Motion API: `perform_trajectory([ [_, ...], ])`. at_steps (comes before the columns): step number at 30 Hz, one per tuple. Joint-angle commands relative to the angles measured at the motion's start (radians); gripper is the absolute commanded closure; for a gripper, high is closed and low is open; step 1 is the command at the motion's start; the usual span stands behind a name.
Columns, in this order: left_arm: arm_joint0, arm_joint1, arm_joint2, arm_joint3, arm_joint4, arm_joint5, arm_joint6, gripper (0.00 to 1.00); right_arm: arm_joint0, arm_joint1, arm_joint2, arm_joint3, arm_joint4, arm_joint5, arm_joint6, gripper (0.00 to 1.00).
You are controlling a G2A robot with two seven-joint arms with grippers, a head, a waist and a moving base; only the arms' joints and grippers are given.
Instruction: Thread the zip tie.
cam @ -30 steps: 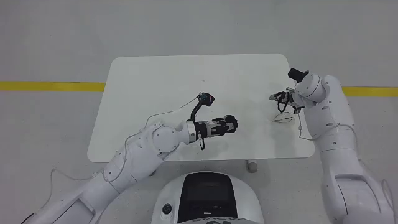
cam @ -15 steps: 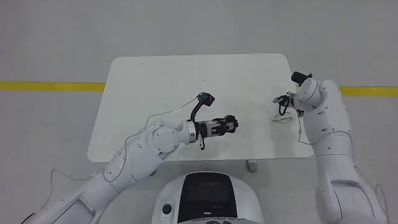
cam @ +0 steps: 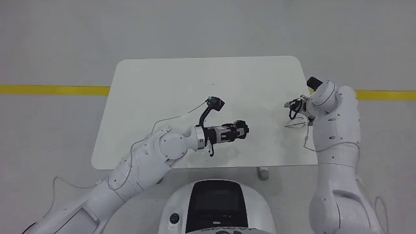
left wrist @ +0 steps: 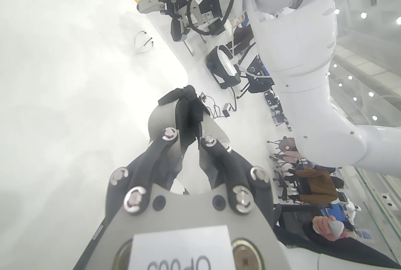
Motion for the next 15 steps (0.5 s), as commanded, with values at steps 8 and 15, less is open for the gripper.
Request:
perform_trajectory([
  [8, 0.000, 0.000, 0.000, 0.000, 0.000, 0.000, 0.000, 1.00, -0.017, 0.000, -0.005, 0.001, 0.013, 0.000, -0.051, 0.00],
  [15, 0.000, 0.000, 0.000, 0.000, 0.000, 0.000, 0.000, 1.00, 0.003, -0.014, 0.027, 0.033, -0.006, 0.000, -0.058, 0.48],
])
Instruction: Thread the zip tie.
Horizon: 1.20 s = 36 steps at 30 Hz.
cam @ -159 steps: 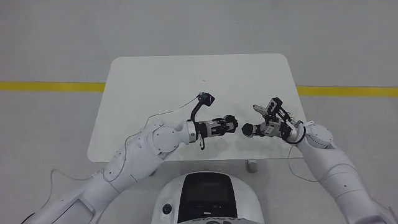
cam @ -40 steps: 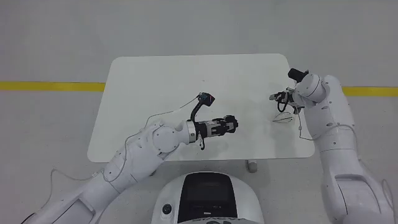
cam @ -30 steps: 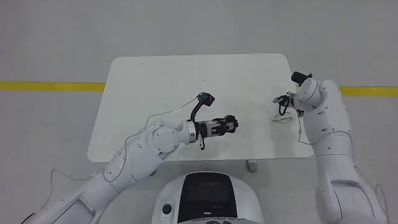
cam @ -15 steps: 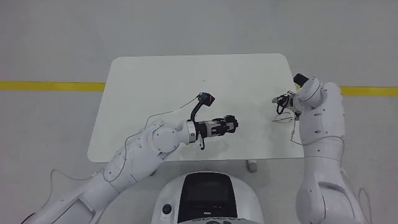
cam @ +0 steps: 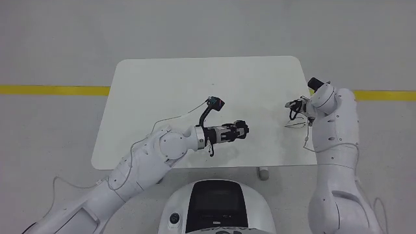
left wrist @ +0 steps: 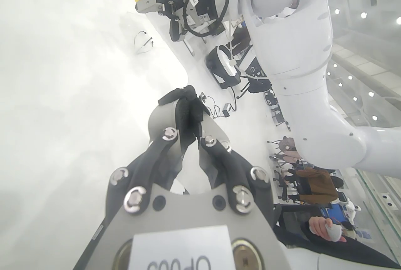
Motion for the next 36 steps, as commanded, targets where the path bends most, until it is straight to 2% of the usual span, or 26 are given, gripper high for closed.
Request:
perform_trajectory([
  [1, 0.000, 0.000, 0.000, 0.000, 0.000, 0.000, 0.000, 1.00, 0.008, -0.005, 0.014, 0.013, -0.009, 0.000, 0.000, 0.52],
  [3, 0.000, 0.000, 0.000, 0.000, 0.000, 0.000, 0.000, 1.00, 0.017, -0.012, 0.033, 0.026, -0.025, 0.000, -0.006, 0.59],
  [21, 0.000, 0.000, 0.000, 0.000, 0.000, 0.000, 0.000, 1.00, 0.061, -0.089, 0.144, 0.098, -0.149, 0.000, -0.042, 0.73],
  [30, 0.000, 0.000, 0.000, 0.000, 0.000, 0.000, 0.000, 1.00, 0.066, -0.095, 0.165, 0.143, -0.149, 0.000, -0.085, 0.79],
  [36, 0.000, 0.000, 0.000, 0.000, 0.000, 0.000, 0.000, 1.00, 0.074, -0.092, 0.165, 0.182, -0.149, 0.000, -0.114, 0.79],
])
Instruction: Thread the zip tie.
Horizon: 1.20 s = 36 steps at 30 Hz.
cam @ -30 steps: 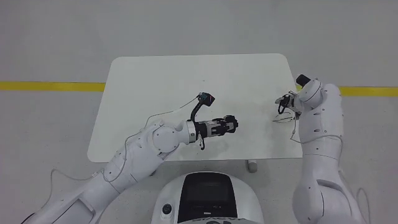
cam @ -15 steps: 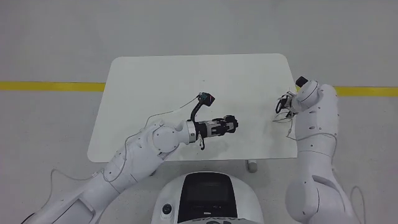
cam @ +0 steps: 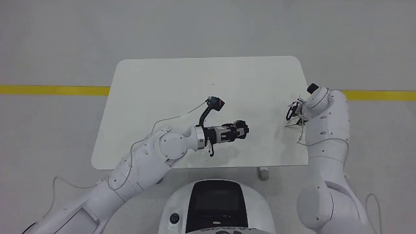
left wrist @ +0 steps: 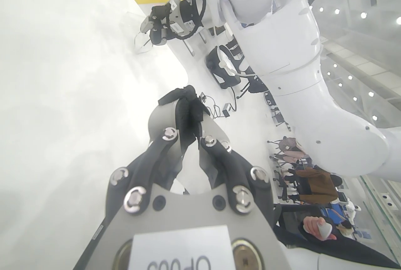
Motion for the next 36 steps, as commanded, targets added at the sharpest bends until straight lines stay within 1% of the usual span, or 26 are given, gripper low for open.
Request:
perform_trajectory([
  [1, 0.000, 0.000, 0.000, 0.000, 0.000, 0.000, 0.000, 1.00, 0.003, 0.001, -0.001, 0.013, 0.000, 0.000, -0.012, 0.79],
  [7, 0.000, 0.000, 0.000, 0.000, 0.000, 0.000, 0.000, 1.00, 0.015, 0.006, -0.003, 0.053, 0.000, 0.000, -0.047, 0.80],
  [22, 0.000, 0.000, 0.000, 0.000, 0.000, 0.000, 0.000, 1.00, 0.052, 0.022, 0.002, 0.154, 0.000, 0.000, -0.093, 0.80],
  [29, 0.000, 0.000, 0.000, 0.000, 0.000, 0.000, 0.000, 1.00, 0.065, 0.025, 0.006, 0.183, 0.000, 0.000, -0.117, 0.85],
  [34, 0.000, 0.000, 0.000, 0.000, 0.000, 0.000, 0.000, 1.00, 0.071, 0.027, 0.002, 0.196, 0.000, 0.000, -0.128, 0.84],
  [36, 0.000, 0.000, 0.000, 0.000, 0.000, 0.000, 0.000, 1.00, 0.073, 0.028, -0.001, 0.201, 0.000, 0.000, -0.130, 0.85],
])
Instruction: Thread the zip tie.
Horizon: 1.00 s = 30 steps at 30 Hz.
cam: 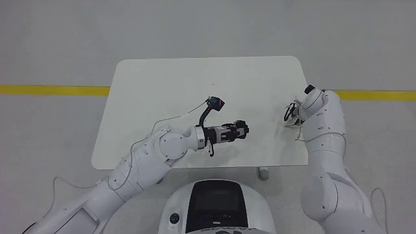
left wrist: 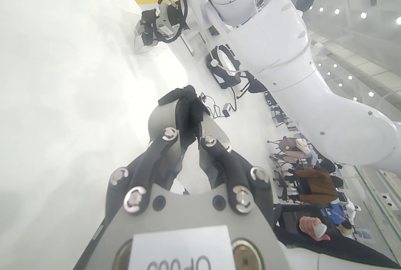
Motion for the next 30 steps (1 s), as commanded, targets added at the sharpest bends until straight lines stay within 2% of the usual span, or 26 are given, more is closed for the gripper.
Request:
perform_trajectory([
  [1, 0.000, 0.000, 0.000, 0.000, 0.000, 0.000, 0.000, 1.00, 0.002, 0.001, -0.002, 0.004, 0.000, 0.000, -0.001, 0.85],
  [21, 0.000, 0.000, 0.000, 0.000, 0.000, 0.000, 0.000, 1.00, 0.027, 0.019, -0.044, 0.070, 0.000, 0.000, -0.034, 0.84],
  [30, 0.000, 0.000, 0.000, 0.000, 0.000, 0.000, 0.000, 1.00, 0.044, 0.029, -0.048, 0.106, 0.000, 0.000, -0.042, 0.89],
])
